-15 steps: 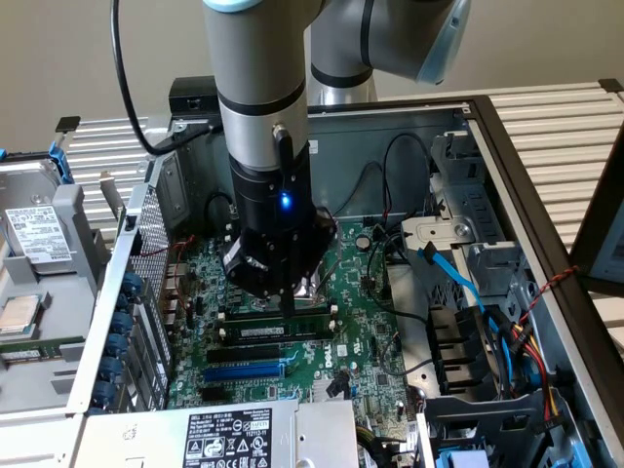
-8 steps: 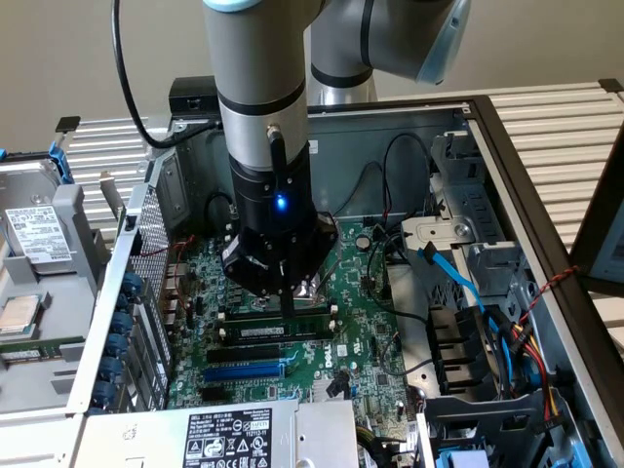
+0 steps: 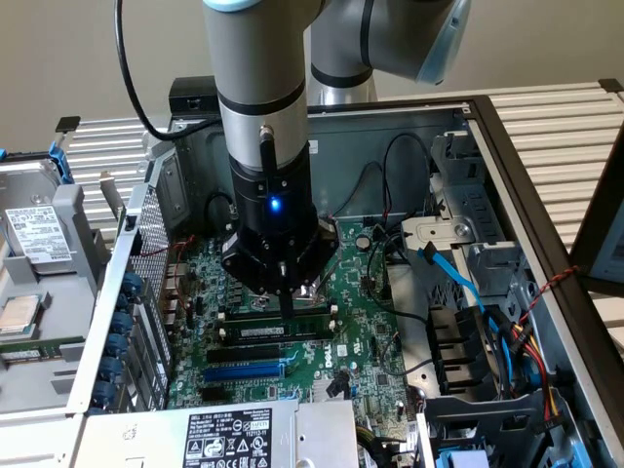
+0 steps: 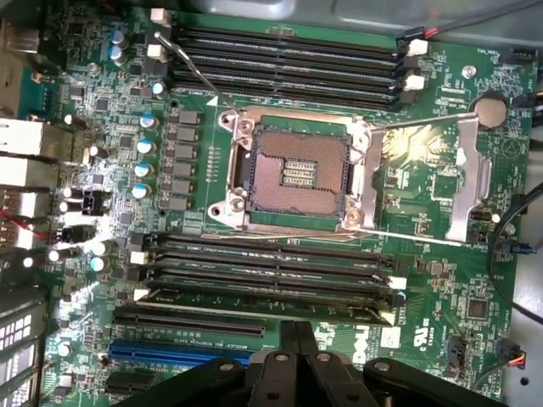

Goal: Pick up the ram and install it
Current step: 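Press down the ram until it locks into place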

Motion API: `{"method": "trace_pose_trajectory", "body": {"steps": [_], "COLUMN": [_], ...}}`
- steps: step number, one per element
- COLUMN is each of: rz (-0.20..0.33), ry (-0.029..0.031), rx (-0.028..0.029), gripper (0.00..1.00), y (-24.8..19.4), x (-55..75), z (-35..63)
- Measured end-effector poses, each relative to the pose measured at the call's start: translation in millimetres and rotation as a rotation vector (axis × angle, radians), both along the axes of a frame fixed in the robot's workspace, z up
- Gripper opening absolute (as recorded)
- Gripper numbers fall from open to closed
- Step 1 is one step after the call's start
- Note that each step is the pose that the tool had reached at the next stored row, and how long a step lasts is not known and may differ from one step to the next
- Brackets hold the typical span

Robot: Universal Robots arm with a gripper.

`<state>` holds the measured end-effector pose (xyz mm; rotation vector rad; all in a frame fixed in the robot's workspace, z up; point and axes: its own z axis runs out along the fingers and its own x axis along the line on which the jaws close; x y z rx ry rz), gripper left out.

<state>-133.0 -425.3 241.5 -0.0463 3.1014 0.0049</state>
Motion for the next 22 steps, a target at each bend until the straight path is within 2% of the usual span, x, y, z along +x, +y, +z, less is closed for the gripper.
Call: {"method": "trace_pose_trajectory", "body": {"steps": [15, 22], "rz": [-0.249, -0.254], "ry": [0.0000, 0.0008], "rx": [0.0002, 0.0062], "gripper": [0.10, 0.10], "y": [0.0, 0.0], "x": [0.0, 0.0], "z": [-0.4, -0.4]}}
